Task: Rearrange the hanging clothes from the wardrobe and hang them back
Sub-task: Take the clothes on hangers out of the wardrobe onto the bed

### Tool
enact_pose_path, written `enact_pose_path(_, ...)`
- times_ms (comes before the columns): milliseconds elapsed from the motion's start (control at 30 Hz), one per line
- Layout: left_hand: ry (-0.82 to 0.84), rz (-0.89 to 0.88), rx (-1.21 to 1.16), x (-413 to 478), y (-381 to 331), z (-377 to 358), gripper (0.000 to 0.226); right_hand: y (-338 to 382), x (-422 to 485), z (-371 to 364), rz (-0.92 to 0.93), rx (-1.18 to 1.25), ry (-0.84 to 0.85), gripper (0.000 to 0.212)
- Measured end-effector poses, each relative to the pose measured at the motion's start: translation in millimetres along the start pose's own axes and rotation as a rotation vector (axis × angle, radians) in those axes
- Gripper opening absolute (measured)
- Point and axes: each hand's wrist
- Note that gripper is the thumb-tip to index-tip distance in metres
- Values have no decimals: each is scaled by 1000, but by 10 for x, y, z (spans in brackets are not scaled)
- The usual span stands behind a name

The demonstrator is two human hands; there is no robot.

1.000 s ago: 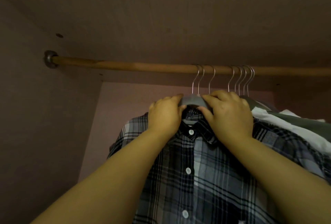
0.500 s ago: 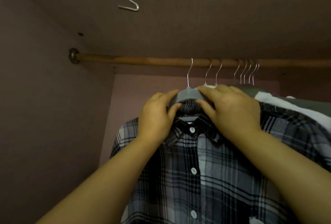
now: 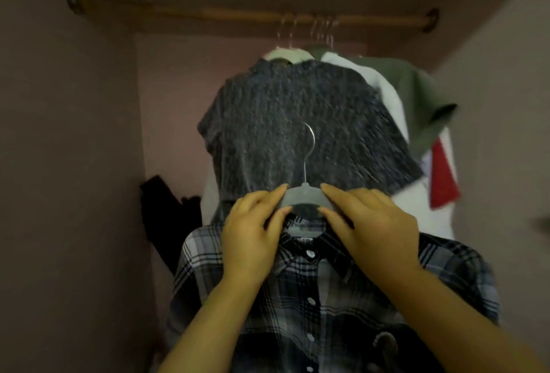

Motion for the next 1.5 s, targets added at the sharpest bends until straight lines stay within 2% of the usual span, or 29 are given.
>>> enact_pose_path(133, 76, 8, -41, -525, -561, 266, 34, 110, -383, 850, -74, -29, 53, 36)
enact_pose_path(333, 198, -19, -158, -1073, -1427, 597, 36, 218, -689, 2171, -107, -193, 89, 31)
enact_pose_path(567, 224, -28, -359, -1702, -2512, 994, 34, 382, -943, 3730, -132, -358, 111, 29)
enact_pose_path(700, 311, 9, -473, -2059, -3353, 1318, 34, 541, -1036, 4826, -159, -497, 148, 28)
enact_pose_path(900, 407, -31, -737, -2545, -4595, 1941, 33, 964, -1098, 6472, -210, -746, 190, 27)
enact_pose_path(1167, 483, -79, -1210, -2992, -5971, 2766, 33, 1904, -962, 8190, -210, -1180, 230, 25)
enact_pose_path(1500, 541, -175, -1837, -3479, -7234, 4449, 28, 3879, -774, 9596, -331, -1776, 213, 21)
Point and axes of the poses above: each hand's wrist, its own x-axis towards the middle knuckle, its own z-axis out of the back of the hand, y = z × x, and after that the axes turned 11 degrees about -y, right-handed
